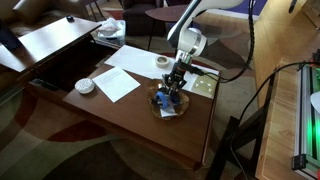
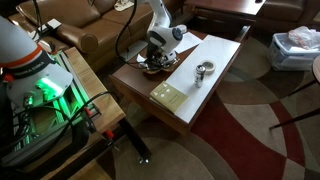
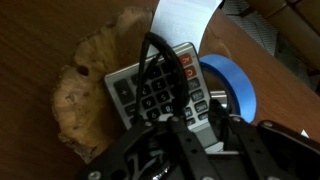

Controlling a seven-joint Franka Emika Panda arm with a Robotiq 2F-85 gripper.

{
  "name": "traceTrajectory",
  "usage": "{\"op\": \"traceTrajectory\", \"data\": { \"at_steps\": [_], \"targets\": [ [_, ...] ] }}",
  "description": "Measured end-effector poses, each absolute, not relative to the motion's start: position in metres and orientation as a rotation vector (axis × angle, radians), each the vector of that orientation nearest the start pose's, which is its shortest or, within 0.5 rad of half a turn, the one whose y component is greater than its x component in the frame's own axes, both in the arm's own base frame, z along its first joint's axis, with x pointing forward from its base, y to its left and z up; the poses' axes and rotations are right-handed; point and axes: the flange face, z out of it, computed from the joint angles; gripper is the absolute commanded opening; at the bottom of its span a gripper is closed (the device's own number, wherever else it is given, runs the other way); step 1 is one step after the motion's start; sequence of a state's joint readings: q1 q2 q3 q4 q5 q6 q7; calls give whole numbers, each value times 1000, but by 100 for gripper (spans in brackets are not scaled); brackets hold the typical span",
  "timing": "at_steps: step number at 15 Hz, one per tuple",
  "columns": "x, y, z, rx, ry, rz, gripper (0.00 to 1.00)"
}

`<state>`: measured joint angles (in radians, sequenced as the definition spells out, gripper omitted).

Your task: Remove the sunglasses from the wooden bowl and place them on top of the book

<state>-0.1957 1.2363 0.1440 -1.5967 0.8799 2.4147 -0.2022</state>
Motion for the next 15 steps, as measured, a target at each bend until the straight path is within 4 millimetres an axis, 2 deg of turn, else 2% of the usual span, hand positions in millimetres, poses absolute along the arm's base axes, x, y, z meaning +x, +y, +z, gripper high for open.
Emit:
{"op": "traceTrajectory", "data": {
  "at_steps": [2, 9, 12, 15],
  "targets": [
    [564, -19, -111, -2325, 887, 427, 0],
    [565, -28, -111, -2349, 947, 359, 0],
    [554, -40, -99, -2343, 1010, 222, 0],
    [536, -54, -77, -2297, 1040, 99, 0]
  ]
}}
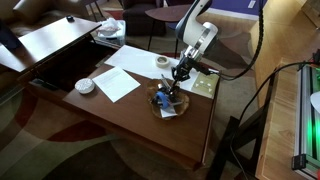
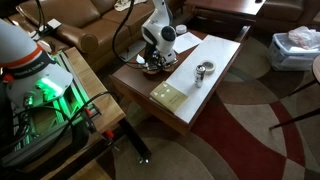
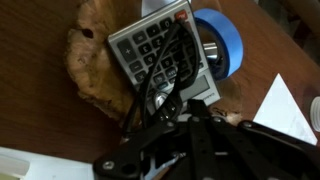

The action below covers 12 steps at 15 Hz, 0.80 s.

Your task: Remove the sunglasses from the wooden bowl and place them on top of the book

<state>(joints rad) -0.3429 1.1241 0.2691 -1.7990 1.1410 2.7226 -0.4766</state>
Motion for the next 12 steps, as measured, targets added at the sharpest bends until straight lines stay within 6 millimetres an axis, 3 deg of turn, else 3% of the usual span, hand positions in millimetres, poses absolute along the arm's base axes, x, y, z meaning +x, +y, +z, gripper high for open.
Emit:
{"op": "traceTrajectory", "data": {
  "at_steps": [1, 2, 3, 5, 8, 12],
  "targets": [
    [530, -58, -69, -2279, 1041, 58, 0],
    [524, -62, -60, -2265, 1035, 21, 26],
    [519, -63, -53, -2253, 1020, 0, 28],
    [509, -63, -45, -2251, 1020, 21, 40],
    [500, -48, -53, -2273, 1075, 133, 64],
    [508, -29, -59, -2310, 1126, 183, 93]
  ]
}}
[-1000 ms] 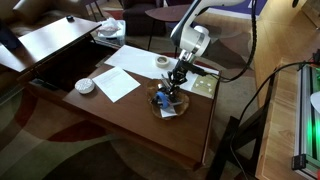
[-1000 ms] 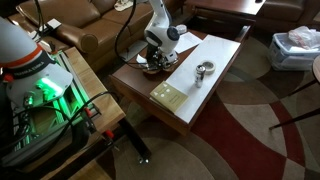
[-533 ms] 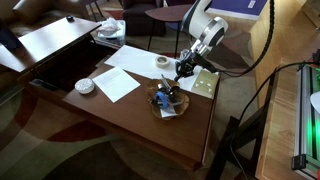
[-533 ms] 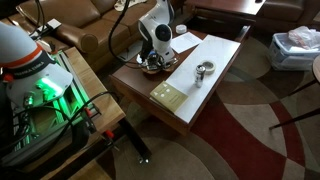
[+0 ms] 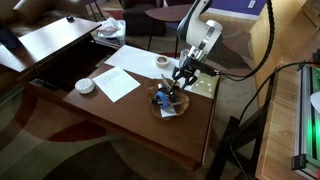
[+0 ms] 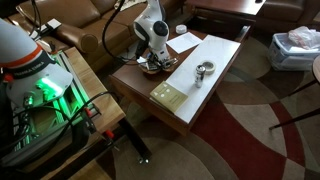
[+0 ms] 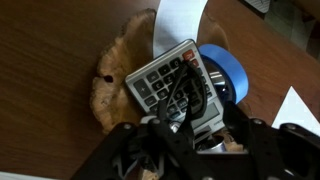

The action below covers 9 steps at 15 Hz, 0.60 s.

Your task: Remove the sunglasses from the wooden bowl and place them on top of the book

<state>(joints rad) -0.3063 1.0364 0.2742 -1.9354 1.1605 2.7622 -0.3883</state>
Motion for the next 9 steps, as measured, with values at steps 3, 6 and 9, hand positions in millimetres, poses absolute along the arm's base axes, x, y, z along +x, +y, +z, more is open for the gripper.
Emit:
{"op": "traceTrajectory", "data": {
  "at_steps": [3, 6, 9],
  "targets": [
    [521, -33, -57, -2284, 1225, 174, 100],
    [528, -45, -63, -2247, 1416, 198, 100],
    [519, -47, -77, -2224, 1586, 313, 100]
  ]
}}
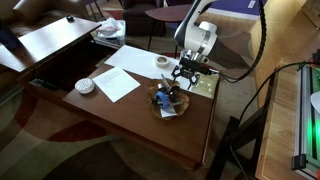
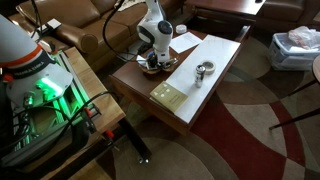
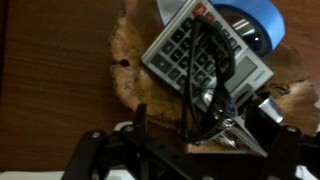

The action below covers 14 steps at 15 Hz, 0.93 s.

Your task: Remove the sunglasses from the wooden bowl and place them on top of the book

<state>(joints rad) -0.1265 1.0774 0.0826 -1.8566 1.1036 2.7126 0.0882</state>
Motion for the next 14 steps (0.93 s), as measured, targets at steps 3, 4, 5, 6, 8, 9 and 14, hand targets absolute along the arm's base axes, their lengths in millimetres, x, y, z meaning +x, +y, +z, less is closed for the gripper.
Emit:
{"op": "traceTrajectory", "data": {
  "at_steps": [3, 4, 5, 6, 8, 9, 14],
  "targets": [
    [511, -38, -88, -2231, 1641, 470, 95],
    [512, -35, -89, -2232, 1645, 498, 87],
    [514, -33, -89, -2236, 1638, 513, 82],
    [518, -31, -89, -2238, 1629, 515, 71],
    [529, -29, -88, -2237, 1614, 493, 52],
    [534, -29, -88, -2236, 1609, 486, 45],
    [545, -31, -97, -2233, 1611, 494, 27]
  ]
}}
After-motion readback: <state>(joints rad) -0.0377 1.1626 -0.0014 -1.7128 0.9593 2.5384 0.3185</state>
